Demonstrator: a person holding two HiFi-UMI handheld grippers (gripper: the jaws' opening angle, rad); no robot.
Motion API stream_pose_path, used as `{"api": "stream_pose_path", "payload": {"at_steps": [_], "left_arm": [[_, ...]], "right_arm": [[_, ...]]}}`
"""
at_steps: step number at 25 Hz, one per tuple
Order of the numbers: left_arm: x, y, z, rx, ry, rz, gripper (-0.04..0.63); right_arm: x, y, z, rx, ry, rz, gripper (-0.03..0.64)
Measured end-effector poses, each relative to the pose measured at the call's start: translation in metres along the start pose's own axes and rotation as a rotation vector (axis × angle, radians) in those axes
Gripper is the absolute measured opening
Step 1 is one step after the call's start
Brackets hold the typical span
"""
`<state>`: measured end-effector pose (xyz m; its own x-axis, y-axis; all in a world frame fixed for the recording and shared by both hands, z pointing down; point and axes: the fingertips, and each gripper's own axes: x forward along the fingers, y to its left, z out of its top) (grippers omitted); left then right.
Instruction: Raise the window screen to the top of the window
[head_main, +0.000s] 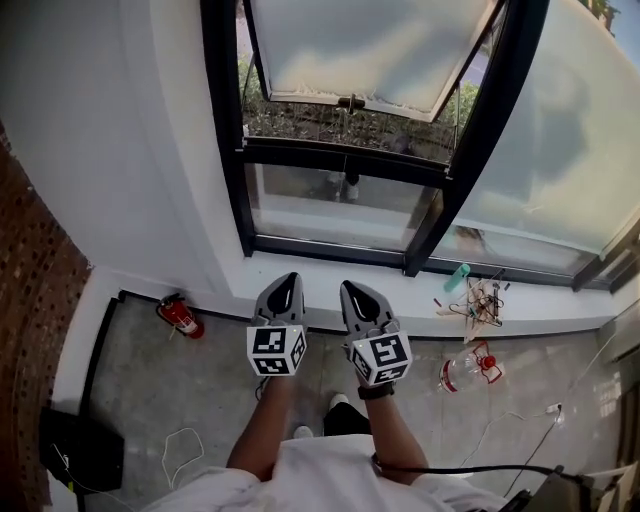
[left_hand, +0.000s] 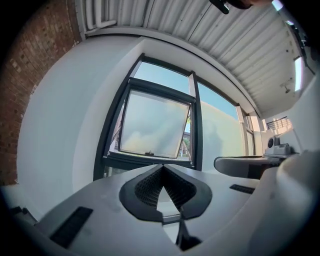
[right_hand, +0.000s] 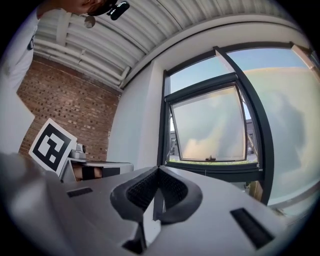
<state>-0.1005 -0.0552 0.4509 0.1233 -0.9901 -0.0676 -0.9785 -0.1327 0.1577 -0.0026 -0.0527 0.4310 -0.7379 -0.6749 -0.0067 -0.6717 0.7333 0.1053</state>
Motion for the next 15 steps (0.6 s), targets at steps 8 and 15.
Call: {"api": "stream_pose_path", "payload": {"at_steps": [8, 15], "left_arm": [[0.130, 0.018, 0.004, 0.066, -0.116, -0.065, 0.000], [0.278, 0.026, 0.063, 0.218, -0.184, -0.074, 0.000]], "right_arm": [[0.125, -0.087, -0.010, 0.043, -0.101, 0.064, 0.002], [0.238, -0.192, 0.037, 0.040, -0.207, 0.063, 0.002]]}}
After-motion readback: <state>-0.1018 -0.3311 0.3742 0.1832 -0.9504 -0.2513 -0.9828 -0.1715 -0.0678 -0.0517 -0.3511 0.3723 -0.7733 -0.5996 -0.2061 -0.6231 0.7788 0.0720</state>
